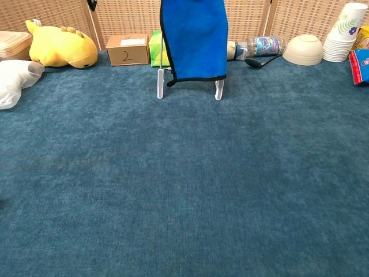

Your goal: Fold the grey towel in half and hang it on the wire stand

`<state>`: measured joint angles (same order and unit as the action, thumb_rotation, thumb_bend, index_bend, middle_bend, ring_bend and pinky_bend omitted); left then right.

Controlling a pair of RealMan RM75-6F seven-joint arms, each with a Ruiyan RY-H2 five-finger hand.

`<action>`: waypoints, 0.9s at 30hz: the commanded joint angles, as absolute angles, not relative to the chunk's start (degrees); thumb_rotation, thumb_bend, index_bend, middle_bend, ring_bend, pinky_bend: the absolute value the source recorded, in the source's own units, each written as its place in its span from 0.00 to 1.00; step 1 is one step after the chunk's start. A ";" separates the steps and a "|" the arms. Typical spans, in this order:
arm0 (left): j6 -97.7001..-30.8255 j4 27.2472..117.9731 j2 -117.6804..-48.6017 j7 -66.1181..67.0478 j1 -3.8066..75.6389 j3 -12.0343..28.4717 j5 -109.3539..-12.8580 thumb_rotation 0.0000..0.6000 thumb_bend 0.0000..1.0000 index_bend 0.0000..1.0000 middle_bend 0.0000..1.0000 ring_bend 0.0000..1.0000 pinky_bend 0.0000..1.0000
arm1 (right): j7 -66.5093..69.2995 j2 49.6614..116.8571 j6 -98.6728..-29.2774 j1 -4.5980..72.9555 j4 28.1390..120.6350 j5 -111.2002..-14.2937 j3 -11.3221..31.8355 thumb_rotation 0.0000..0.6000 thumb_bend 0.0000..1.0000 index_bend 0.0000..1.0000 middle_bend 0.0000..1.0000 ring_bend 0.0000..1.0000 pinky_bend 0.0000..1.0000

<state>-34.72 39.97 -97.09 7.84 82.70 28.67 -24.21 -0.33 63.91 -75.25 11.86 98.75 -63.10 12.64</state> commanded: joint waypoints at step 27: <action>-29.41 23.06 -106.17 11.69 88.56 31.26 -31.33 1.00 0.04 0.00 0.00 0.00 0.00 | -0.59 63.02 -75.70 11.37 100.37 -63.37 13.13 1.00 0.15 0.20 0.07 0.00 0.00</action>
